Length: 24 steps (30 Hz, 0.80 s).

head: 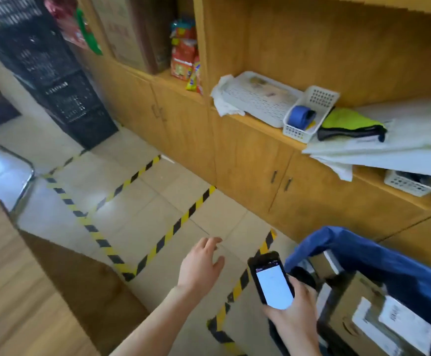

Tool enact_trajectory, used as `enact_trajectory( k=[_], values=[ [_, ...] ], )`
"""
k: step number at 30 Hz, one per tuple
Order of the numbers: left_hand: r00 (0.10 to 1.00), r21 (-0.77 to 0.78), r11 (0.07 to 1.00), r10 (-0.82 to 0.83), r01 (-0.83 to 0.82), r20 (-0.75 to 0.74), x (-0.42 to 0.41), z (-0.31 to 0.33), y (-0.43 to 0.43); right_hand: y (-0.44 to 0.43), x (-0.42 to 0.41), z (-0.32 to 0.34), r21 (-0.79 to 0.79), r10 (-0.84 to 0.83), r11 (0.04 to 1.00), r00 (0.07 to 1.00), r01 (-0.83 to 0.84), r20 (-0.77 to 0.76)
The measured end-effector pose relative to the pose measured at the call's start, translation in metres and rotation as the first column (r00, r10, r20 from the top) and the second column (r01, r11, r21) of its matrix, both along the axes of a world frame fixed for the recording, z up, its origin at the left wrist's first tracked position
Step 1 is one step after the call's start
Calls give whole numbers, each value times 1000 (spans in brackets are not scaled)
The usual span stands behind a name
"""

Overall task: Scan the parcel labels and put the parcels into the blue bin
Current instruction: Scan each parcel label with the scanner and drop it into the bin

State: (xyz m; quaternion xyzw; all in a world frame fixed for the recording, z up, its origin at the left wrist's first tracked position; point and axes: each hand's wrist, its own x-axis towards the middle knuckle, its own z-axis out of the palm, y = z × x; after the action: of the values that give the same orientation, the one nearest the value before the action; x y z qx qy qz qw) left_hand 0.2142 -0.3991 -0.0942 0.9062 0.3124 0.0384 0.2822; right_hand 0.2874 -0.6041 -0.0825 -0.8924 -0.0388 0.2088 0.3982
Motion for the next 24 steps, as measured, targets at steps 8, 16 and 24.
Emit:
enact_trajectory(
  k=[8,16,24],
  values=[
    [930,76,928,358,-364,80,-213,90,125,172,-142,68,4,472,881,880,-473,47],
    [607,64,604,785,-794,126,-419,138,156,297,-265,104,58,872,481,484,-875,73],
    [193,117,183,978,-976,81,-586,160,89,360,-387,109,110,1000,15,17,-994,20]
  ],
)
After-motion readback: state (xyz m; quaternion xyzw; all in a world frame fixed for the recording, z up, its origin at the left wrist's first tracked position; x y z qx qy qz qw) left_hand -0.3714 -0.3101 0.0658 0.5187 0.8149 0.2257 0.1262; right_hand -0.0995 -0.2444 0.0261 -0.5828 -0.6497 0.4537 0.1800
